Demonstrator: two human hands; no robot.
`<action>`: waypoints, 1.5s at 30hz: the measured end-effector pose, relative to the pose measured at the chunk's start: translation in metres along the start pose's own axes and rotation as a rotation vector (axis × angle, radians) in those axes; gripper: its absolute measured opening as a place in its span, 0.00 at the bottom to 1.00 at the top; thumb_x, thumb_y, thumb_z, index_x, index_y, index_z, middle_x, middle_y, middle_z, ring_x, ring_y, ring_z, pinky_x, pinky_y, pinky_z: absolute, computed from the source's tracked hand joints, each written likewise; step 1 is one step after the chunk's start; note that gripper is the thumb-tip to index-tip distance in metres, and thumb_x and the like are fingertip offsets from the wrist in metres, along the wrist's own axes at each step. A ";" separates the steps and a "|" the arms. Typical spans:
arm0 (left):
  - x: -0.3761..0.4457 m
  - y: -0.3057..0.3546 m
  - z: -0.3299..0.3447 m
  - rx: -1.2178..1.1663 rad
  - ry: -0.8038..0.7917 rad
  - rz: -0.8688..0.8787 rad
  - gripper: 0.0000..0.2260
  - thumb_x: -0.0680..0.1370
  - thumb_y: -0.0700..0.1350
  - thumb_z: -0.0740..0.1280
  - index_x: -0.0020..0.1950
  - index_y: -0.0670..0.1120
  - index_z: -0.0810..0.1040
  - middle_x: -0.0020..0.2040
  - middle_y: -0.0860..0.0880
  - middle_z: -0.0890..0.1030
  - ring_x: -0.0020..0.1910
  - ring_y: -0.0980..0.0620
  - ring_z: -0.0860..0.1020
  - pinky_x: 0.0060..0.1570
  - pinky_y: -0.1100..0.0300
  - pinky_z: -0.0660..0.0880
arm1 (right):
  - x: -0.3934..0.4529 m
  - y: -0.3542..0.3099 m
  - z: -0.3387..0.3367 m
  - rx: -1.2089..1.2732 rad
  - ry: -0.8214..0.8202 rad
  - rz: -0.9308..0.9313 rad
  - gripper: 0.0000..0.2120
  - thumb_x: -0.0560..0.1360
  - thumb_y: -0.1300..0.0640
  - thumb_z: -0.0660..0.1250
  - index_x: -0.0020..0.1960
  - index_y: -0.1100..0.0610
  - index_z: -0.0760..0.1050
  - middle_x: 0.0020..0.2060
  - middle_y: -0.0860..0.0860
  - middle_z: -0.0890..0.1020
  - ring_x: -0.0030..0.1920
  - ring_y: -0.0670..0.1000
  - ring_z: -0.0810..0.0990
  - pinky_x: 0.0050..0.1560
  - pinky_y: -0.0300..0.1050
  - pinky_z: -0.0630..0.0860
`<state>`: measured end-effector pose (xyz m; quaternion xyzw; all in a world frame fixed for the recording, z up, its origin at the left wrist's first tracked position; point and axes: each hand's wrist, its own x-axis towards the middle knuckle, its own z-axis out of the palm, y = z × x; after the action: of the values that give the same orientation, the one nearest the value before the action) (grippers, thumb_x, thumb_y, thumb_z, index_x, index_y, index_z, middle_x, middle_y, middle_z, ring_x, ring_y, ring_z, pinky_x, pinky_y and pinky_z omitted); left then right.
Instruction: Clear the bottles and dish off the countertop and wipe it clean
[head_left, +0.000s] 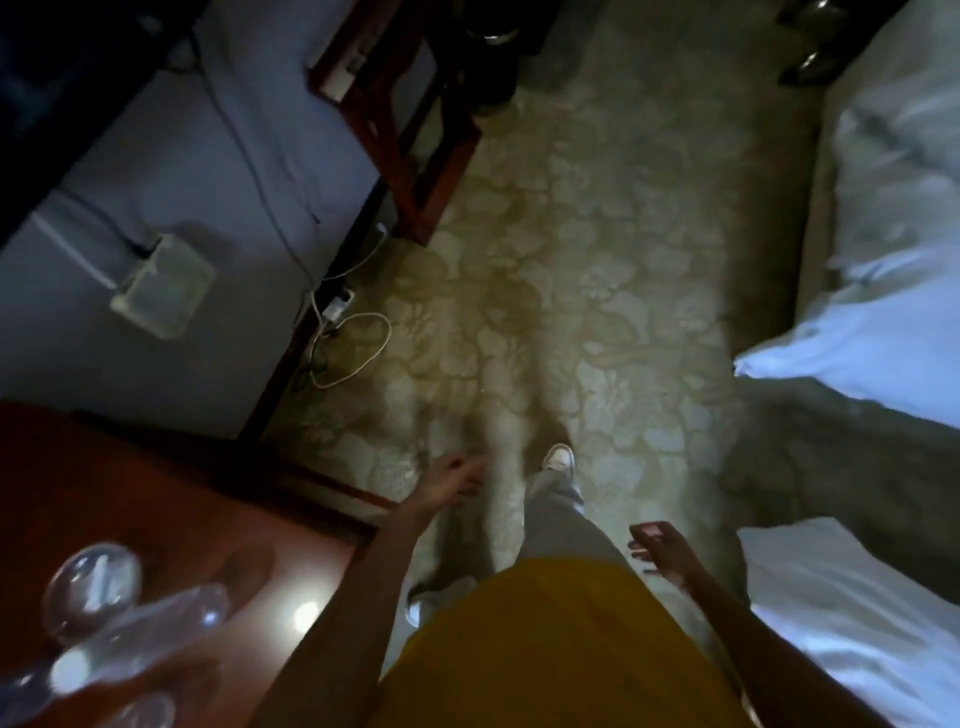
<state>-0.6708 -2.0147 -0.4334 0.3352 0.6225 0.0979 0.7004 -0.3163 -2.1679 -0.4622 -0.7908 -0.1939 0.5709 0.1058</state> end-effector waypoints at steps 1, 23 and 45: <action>0.010 0.002 -0.001 0.019 0.008 -0.014 0.13 0.81 0.52 0.70 0.57 0.43 0.81 0.51 0.43 0.85 0.46 0.49 0.83 0.41 0.59 0.77 | 0.009 0.001 -0.010 0.014 0.008 0.024 0.18 0.82 0.52 0.68 0.64 0.64 0.73 0.53 0.61 0.83 0.50 0.58 0.83 0.54 0.58 0.80; 0.299 0.311 0.021 0.334 0.036 -0.343 0.16 0.85 0.51 0.65 0.58 0.38 0.81 0.55 0.38 0.84 0.47 0.43 0.82 0.47 0.54 0.78 | 0.210 -0.291 -0.217 0.315 0.098 0.095 0.11 0.83 0.52 0.65 0.61 0.57 0.76 0.54 0.58 0.84 0.51 0.54 0.83 0.49 0.51 0.78; 0.633 0.830 0.112 0.447 0.014 -0.151 0.18 0.84 0.56 0.64 0.61 0.43 0.80 0.55 0.43 0.86 0.53 0.43 0.84 0.49 0.51 0.79 | 0.485 -0.664 -0.490 0.501 0.135 0.165 0.11 0.83 0.54 0.65 0.61 0.59 0.76 0.55 0.59 0.82 0.53 0.57 0.82 0.47 0.49 0.77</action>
<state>-0.2032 -1.0745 -0.4526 0.4338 0.6567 -0.0925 0.6099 0.1550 -1.3348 -0.4624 -0.7894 0.0262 0.5536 0.2641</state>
